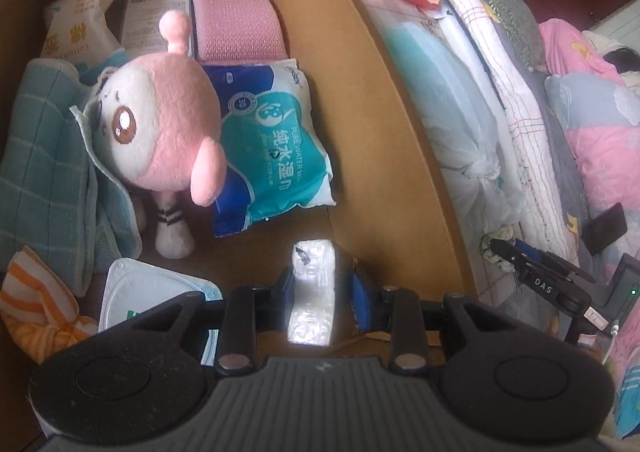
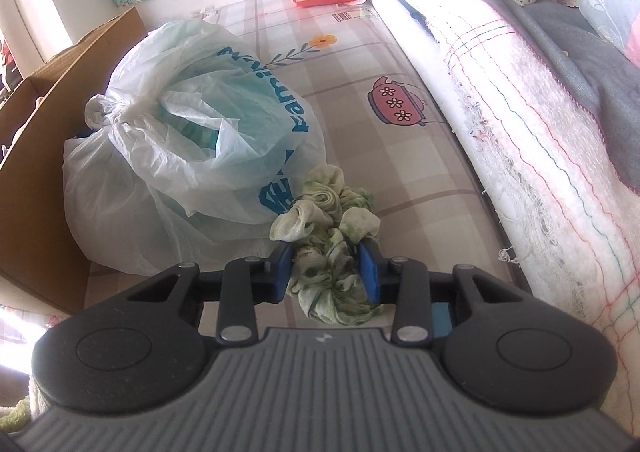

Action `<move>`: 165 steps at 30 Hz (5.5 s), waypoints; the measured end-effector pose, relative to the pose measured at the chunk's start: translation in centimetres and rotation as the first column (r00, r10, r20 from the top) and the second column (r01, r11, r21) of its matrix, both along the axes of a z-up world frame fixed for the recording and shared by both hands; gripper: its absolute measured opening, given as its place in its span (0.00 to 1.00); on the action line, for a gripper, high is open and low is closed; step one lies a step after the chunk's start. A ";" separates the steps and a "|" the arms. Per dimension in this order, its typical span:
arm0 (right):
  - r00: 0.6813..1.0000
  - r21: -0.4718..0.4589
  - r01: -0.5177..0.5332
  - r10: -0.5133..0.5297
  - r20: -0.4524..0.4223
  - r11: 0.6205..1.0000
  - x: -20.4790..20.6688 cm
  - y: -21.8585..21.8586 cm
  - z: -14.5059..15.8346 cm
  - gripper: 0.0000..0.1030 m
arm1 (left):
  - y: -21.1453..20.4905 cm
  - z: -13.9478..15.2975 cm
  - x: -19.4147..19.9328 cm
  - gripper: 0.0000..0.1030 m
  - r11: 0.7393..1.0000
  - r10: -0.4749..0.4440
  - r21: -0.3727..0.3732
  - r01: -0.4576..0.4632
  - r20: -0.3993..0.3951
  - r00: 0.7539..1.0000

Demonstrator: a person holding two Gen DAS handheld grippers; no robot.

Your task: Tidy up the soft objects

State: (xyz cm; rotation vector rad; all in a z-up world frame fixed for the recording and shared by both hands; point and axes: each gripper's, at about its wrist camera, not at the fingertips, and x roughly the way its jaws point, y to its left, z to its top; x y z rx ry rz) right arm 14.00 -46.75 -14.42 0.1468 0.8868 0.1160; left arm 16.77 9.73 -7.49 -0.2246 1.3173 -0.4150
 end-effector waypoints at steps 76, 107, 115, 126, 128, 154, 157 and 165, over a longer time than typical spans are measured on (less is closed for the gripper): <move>0.891 0.335 -0.454 0.419 0.175 0.825 1.3 16.2 12.7 0.28 | 9.2 7.7 -12.1 0.85 0.858 0.504 -0.163 -0.487 0.444 0.741; 0.965 0.151 -0.197 0.164 0.205 0.969 -6.9 7.1 10.7 0.99 | -4.7 9.7 -16.4 1.00 0.875 0.200 0.258 -0.411 0.580 0.790; 0.959 0.142 -0.247 0.221 0.175 0.959 -6.8 8.3 10.9 0.99 | -4.1 8.4 -15.9 1.00 0.856 0.306 0.240 -0.458 0.480 0.822; 0.939 0.082 -0.323 0.309 0.149 0.943 -6.3 11.2 11.1 0.99 | -4.1 7.8 -16.2 1.00 0.835 0.336 0.264 -0.482 0.450 0.827; 0.940 0.078 -0.323 0.310 0.144 0.943 -6.2 11.2 11.0 0.99 | -4.0 7.6 -16.1 0.99 0.835 0.339 0.267 -0.480 0.439 0.832; 0.946 0.046 -0.316 0.311 0.090 0.948 -5.8 11.8 10.1 0.99 | -3.9 6.4 -15.8 0.99 0.832 0.357 0.282 -0.477 0.385 0.851; 0.947 0.047 -0.315 0.310 0.086 0.948 -5.8 11.7 10.1 0.99 | -3.9 6.4 -15.8 0.99 0.832 0.358 0.282 -0.477 0.385 0.851; 0.947 0.046 -0.315 0.310 0.085 0.948 -5.8 11.8 10.1 0.99 | -3.9 6.4 -15.8 0.99 0.832 0.359 0.282 -0.477 0.383 0.851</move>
